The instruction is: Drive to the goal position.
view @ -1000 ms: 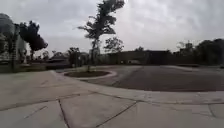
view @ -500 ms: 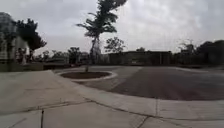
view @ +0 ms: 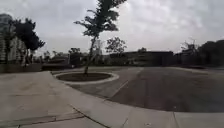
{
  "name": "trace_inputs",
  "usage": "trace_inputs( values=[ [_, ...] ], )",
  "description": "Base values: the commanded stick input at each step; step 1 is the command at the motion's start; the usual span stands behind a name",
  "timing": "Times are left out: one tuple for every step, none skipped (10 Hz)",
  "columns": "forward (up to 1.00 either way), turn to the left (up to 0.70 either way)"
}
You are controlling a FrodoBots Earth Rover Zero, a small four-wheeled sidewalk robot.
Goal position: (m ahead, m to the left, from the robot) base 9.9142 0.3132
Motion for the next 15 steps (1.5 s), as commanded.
trace_inputs(
  values=[
    [1.0,0.05],
    [1.0,0.05],
    [1.0,-0.07],
    [1.0,-0.28],
    [1.0,-0.35],
    [1.0,-0.35],
    [1.0,-0.35],
    [1.0,-0.35],
    [1.0,-0.35],
    [1.0,-0.35],
    [1.0,-0.34],
    [1.0,-0.34],
    [1.0,-0.34],
    [1.0,-0.34],
    [1.0,-0.33]
  ],
)
